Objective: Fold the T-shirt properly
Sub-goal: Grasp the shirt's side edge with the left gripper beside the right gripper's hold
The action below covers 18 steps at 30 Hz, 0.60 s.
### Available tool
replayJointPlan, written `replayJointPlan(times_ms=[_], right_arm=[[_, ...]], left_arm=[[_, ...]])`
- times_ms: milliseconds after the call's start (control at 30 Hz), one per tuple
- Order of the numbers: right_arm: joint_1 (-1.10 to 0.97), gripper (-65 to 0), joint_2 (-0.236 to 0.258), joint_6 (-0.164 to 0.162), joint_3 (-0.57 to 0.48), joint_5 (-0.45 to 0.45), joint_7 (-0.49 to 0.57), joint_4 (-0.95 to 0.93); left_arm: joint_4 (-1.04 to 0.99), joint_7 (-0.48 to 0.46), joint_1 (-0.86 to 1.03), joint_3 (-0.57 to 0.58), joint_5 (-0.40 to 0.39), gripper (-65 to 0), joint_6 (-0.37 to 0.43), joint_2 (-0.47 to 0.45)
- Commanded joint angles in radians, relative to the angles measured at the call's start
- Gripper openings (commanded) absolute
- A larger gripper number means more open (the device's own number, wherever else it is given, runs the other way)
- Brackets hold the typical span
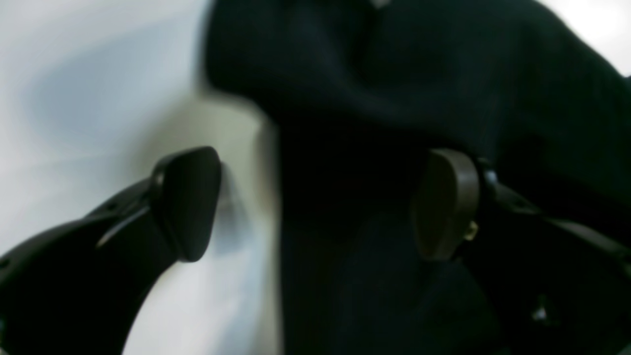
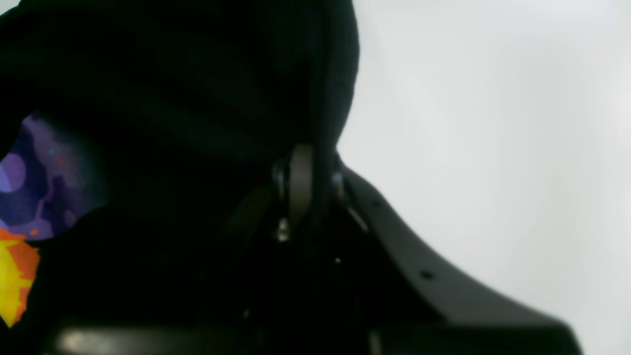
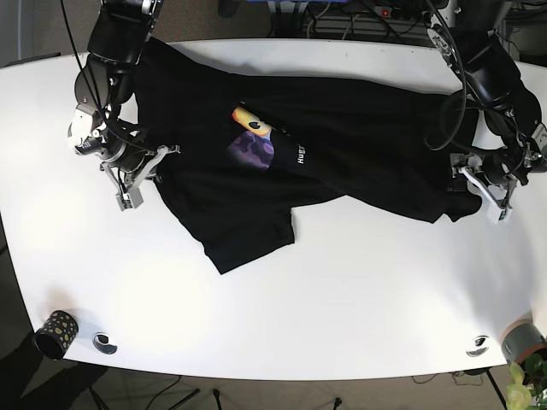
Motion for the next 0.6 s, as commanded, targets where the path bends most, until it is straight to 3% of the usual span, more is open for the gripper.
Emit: replayJointPlan(times_ms=[0,367,567], right_arm=[[0.016,-65.0,0.014,0.008,0.003,0.012,0.019,0.020],[0.015,-65.0,0.014,0.008,0.005,0.012,0.019,0.020],[0.013,-65.0,0.016,0.008,0.005,0.012,0.019,0.020]], left_arm=[[-0.009,0.021,0.003,0.005,-0.032,-12.4,-0.001,-0.003],[-0.050,0.019,-0.002,0.097,-0.130,-31.2,-0.001,-0.006],[-0.050,0.004,-0.002,0.103,-0.126,-51.2,-0.001,-0.006]])
